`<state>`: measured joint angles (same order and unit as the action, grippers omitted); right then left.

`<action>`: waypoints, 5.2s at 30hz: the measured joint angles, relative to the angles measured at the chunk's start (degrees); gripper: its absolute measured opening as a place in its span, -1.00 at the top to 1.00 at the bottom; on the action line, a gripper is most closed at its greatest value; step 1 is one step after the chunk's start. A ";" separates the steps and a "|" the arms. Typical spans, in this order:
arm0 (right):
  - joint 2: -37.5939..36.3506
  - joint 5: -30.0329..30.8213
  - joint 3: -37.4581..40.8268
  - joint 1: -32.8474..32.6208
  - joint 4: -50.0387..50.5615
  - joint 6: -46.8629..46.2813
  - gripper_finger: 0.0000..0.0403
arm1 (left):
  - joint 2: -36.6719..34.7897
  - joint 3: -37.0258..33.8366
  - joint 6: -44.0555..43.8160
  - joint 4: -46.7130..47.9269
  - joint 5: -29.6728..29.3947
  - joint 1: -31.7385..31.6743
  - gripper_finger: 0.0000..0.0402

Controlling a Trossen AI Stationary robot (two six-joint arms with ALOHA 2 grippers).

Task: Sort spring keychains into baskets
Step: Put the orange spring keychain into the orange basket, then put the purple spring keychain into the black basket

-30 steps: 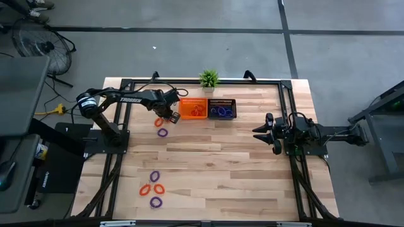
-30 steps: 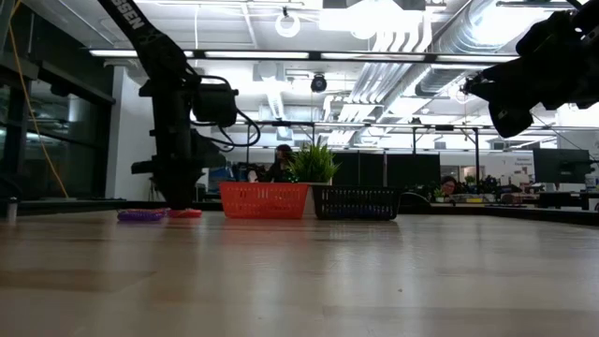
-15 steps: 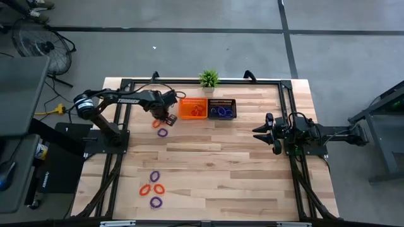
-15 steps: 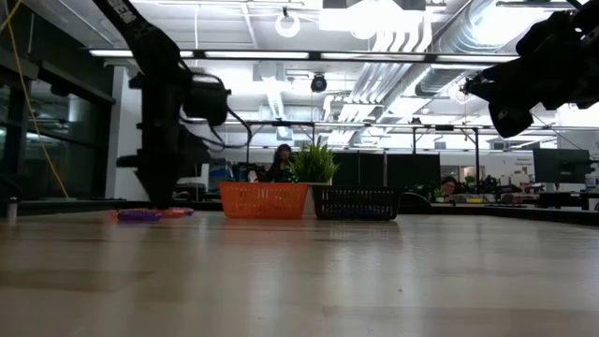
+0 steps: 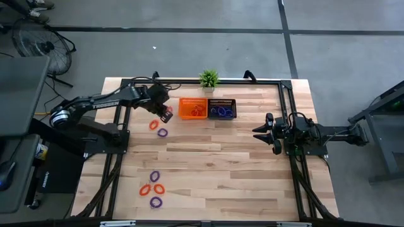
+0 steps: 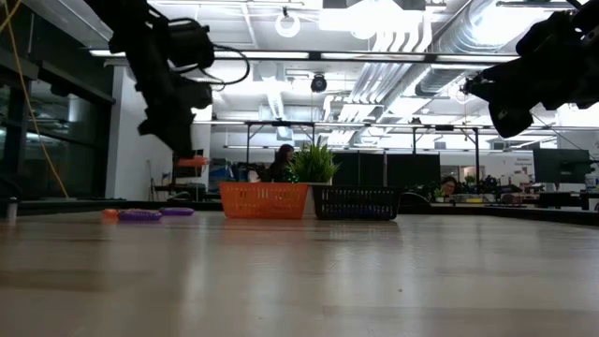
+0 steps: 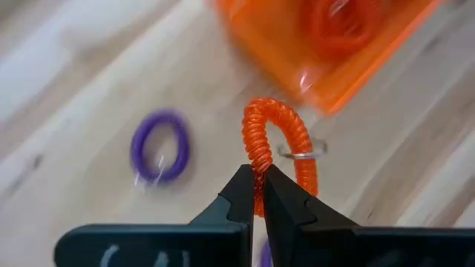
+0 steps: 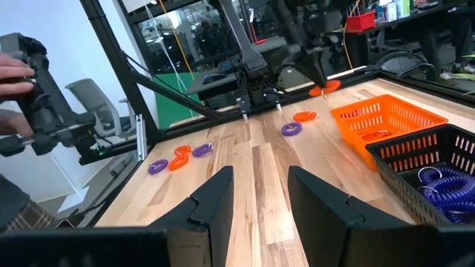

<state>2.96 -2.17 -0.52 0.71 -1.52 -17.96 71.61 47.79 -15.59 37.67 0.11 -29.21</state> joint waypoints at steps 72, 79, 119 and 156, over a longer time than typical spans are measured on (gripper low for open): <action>0.00 0.04 -0.01 0.02 0.00 0.00 0.38 | 23.54 26.43 15.26 26.68 -3.69 -2.38 0.18; 0.00 0.04 0.01 0.02 0.00 0.00 0.38 | 22.98 22.38 18.83 23.74 -8.46 -6.42 0.18; 0.00 0.04 -0.01 0.01 0.00 0.00 0.38 | 29.99 15.69 27.40 10.94 -3.44 -12.41 0.18; 0.02 0.04 -0.02 0.01 0.00 0.00 0.38 | 31.41 15.49 25.60 12.52 -2.63 -12.39 0.87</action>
<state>2.98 -2.13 -0.54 0.72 -1.52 -17.96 103.01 63.28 10.02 50.19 -2.51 -41.60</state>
